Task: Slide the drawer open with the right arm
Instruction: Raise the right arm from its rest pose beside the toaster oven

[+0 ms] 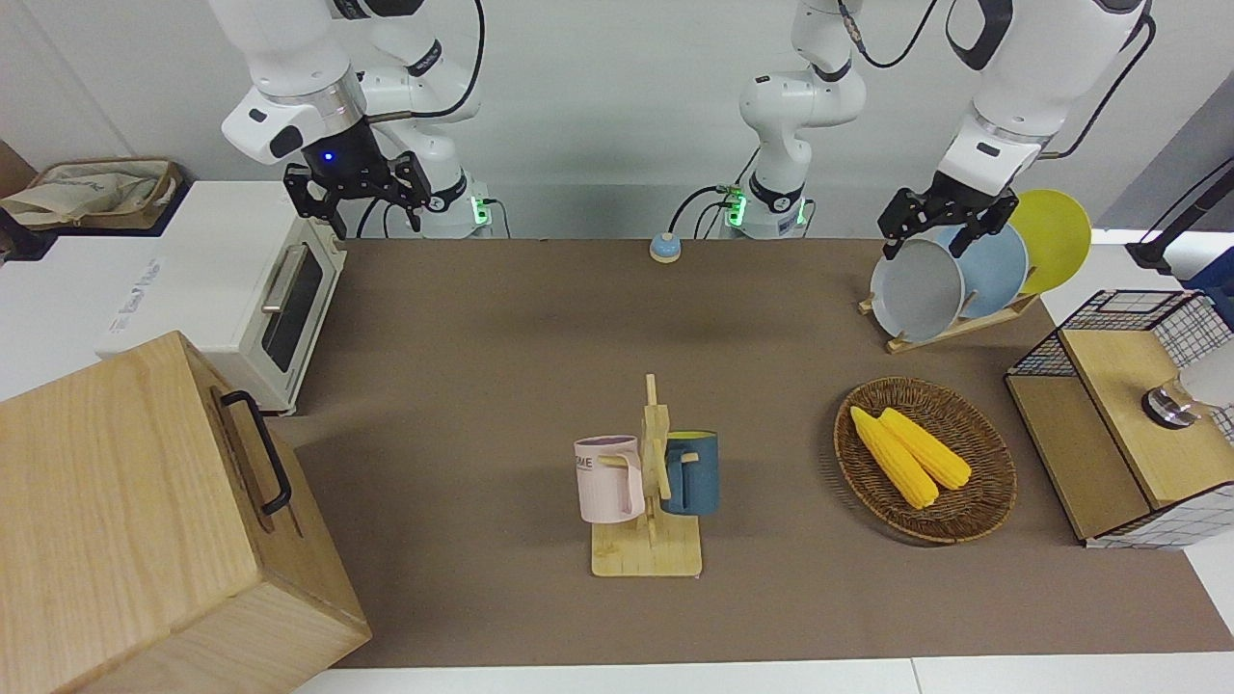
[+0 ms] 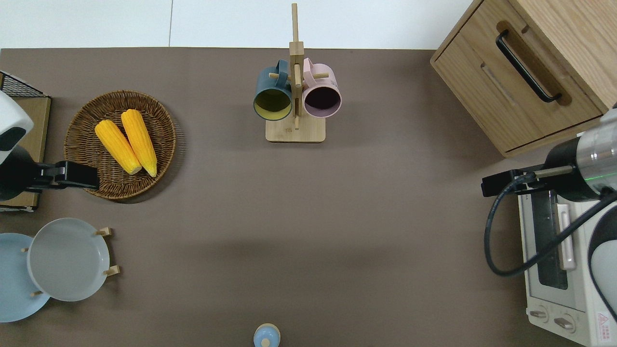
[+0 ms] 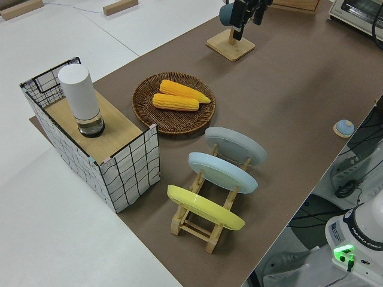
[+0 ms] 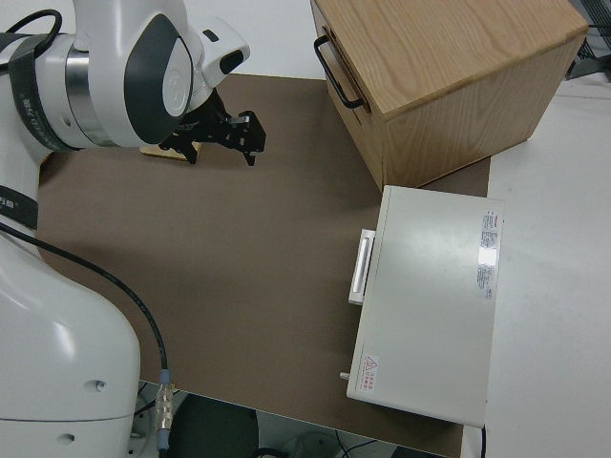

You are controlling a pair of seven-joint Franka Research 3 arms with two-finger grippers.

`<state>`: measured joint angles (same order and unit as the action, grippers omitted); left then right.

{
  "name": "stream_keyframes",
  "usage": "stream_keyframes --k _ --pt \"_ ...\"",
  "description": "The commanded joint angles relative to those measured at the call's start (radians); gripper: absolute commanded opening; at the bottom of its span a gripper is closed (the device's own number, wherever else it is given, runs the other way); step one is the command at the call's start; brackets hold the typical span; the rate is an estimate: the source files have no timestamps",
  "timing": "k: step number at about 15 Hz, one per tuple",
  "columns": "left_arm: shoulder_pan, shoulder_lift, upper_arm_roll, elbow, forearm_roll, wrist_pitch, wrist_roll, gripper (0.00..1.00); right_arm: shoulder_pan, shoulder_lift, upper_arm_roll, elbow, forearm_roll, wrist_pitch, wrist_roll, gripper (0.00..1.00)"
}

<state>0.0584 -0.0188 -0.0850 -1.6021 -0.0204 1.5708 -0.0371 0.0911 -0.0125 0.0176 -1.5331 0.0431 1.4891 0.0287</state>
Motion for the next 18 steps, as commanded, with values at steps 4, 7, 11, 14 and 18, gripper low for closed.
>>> stream_keyframes --k 4,7,11,14,18 --pt "-0.005 -0.009 0.002 0.001 0.013 -0.005 0.006 1.00 0.019 -0.006 -0.001 0.004 -0.031 -0.026 0.008 0.981" --pt "-0.005 -0.009 0.004 0.001 0.013 -0.005 0.006 1.00 0.019 -0.006 0.007 0.004 -0.055 -0.026 0.008 0.981" --pt "-0.005 -0.009 0.004 0.001 0.013 -0.005 0.006 1.00 0.021 -0.006 0.016 0.004 -0.081 -0.026 0.008 0.983" --pt "-0.006 -0.007 0.004 0.001 0.013 -0.005 0.006 1.00 0.033 -0.007 0.013 0.004 -0.084 -0.026 0.010 0.981" --pt "-0.005 -0.009 0.002 0.001 0.013 -0.005 0.005 1.00 0.047 -0.010 0.013 0.004 -0.144 -0.020 0.011 0.981"
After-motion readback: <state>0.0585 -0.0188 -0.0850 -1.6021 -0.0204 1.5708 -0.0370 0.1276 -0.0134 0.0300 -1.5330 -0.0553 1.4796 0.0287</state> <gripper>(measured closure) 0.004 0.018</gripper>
